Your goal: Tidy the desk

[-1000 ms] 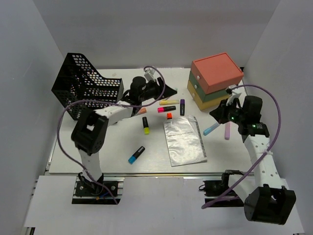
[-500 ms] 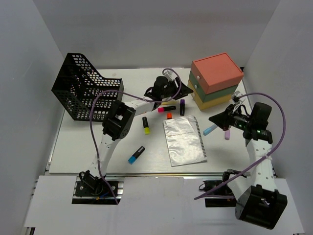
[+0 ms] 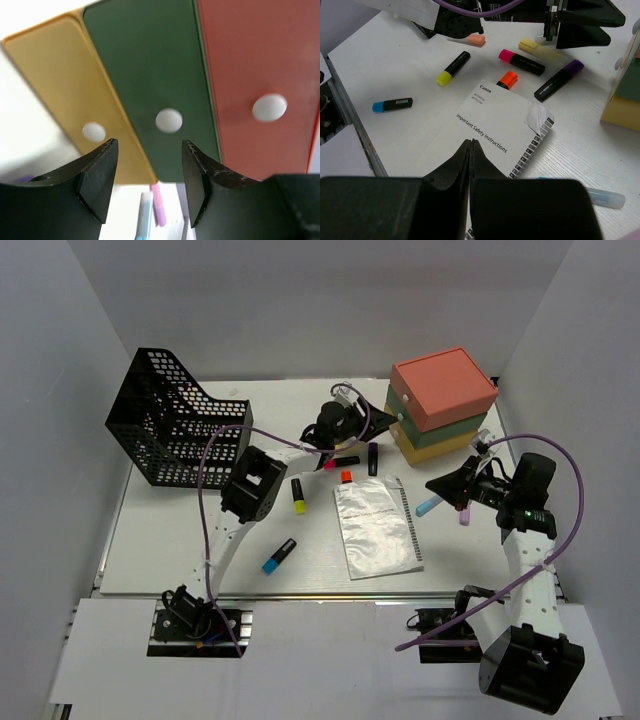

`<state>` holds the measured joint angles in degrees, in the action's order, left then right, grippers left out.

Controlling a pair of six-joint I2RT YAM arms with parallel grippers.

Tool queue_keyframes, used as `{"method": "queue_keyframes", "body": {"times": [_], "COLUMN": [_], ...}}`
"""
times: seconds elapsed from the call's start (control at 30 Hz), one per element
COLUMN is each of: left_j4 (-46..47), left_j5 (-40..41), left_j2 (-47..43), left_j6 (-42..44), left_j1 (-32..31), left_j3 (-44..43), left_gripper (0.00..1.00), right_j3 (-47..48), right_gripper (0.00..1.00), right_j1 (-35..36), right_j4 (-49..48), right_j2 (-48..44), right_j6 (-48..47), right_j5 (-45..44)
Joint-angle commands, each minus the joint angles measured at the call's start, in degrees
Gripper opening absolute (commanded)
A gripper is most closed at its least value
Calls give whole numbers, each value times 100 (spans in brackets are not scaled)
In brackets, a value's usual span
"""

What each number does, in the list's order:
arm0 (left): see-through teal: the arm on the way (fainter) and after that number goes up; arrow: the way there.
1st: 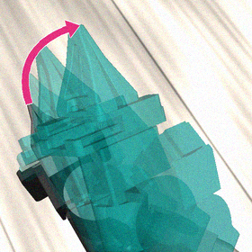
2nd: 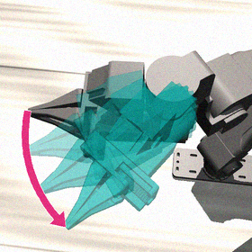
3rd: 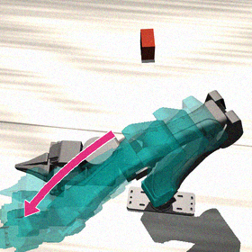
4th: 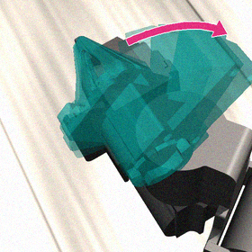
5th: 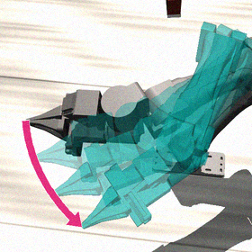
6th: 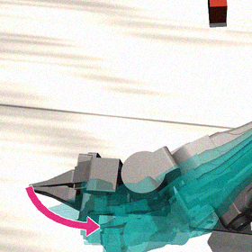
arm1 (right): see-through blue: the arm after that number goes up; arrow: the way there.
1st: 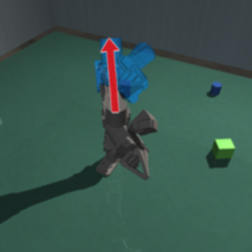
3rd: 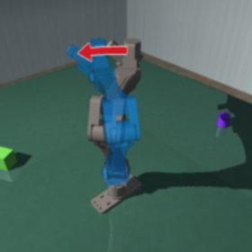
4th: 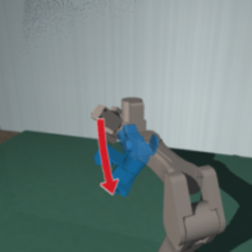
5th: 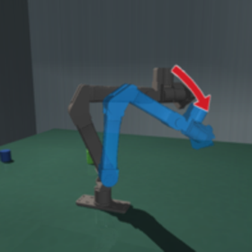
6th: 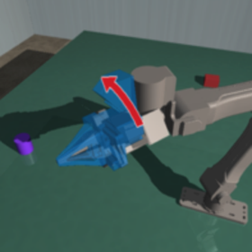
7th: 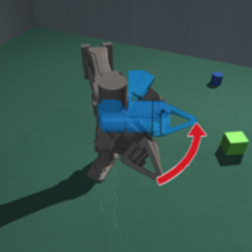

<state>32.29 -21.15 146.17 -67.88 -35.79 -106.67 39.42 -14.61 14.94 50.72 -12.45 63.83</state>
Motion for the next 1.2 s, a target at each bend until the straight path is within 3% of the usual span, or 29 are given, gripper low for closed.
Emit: {"method": "queue_keyframes", "body": {"times": [0.0,0.57,0.9,1.17], "left_j4": [409,295,277,321], "left_j5": [102,269,330,331], "left_j2": [52,790,773,826], "left_j6": [-270,-701,-841,-973], "left_j1": [-41,-147,-147,-200], "left_j3": [-493,-1575,-1453,-1479], "left_gripper": [63,60,57,47], "right_j3": [-57,-101,-110,-119], "right_gripper": [0,0,0,0], "right_j1": [-33,-33,-42,-51], "right_j4": [-211,-325,-334,-343], "right_j2": [-53,-124,-176,-176], "right_j6": [-12,93,120,120], "right_j5": [112,50,33,24]}}
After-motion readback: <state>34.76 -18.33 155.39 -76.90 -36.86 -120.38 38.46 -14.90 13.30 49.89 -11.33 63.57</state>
